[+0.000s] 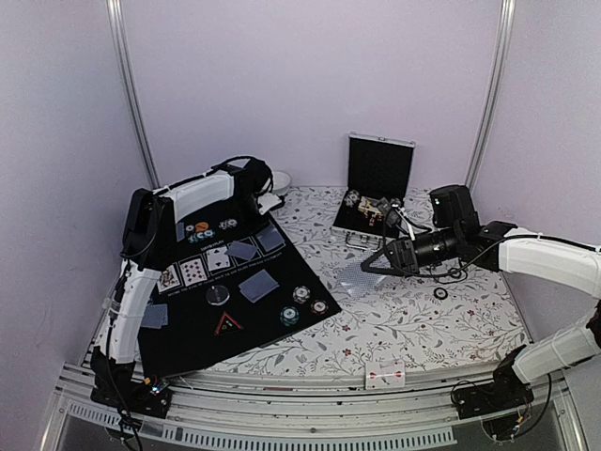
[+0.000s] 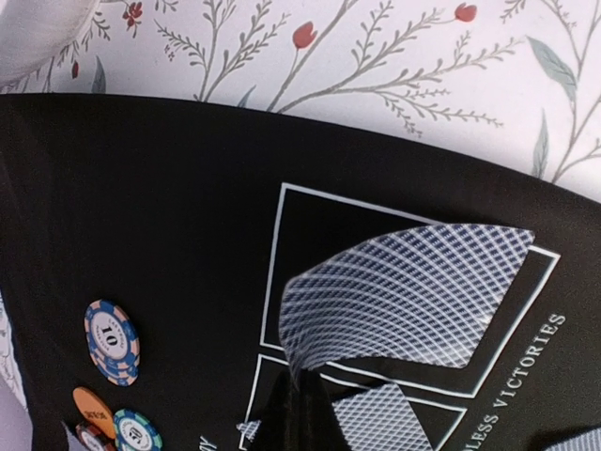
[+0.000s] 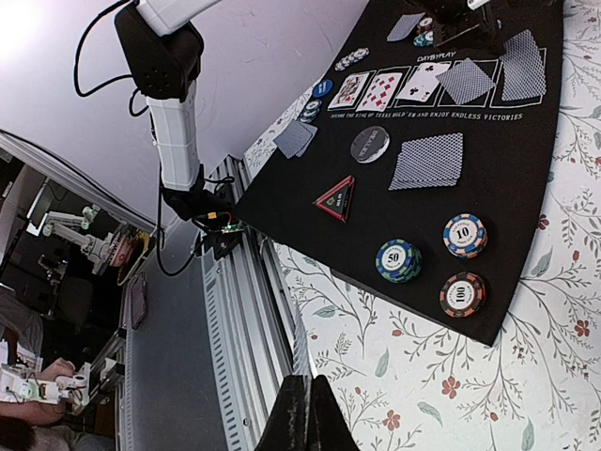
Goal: Distribute texas hold em gaming equipment
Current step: Distribute the poker card in the community card area, then adjust the poker card in the community card area, then place the poker card at the center of the board.
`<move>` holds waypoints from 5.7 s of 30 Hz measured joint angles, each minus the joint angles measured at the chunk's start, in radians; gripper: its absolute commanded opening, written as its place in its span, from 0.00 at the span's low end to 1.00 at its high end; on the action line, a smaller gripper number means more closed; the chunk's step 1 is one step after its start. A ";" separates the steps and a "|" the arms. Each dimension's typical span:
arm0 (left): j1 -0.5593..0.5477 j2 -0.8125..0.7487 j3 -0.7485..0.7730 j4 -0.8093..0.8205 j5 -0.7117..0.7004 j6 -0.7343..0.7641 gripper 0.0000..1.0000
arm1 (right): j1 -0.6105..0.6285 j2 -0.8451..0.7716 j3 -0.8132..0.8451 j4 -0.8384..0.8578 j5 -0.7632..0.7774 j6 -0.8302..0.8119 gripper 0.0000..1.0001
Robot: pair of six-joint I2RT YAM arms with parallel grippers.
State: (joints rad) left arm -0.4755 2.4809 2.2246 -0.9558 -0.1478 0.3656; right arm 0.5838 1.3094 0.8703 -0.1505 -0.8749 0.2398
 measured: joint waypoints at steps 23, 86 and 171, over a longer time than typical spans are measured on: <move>0.001 -0.183 -0.170 0.091 -0.062 -0.126 0.80 | 0.000 -0.008 -0.002 0.002 -0.013 0.011 0.02; -0.016 -0.333 -0.651 0.270 -0.123 -0.262 0.81 | 0.000 -0.030 -0.026 0.023 -0.025 0.015 0.02; -0.002 -1.070 -1.093 0.525 -0.148 -0.398 0.98 | -0.127 -0.333 -0.275 -0.315 0.749 0.475 0.99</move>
State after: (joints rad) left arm -0.4770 1.4113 1.1320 -0.4313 -0.2962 -0.0322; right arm 0.4568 0.9768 0.5953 -0.4652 -0.1261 0.7151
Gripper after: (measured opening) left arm 0.981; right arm 0.989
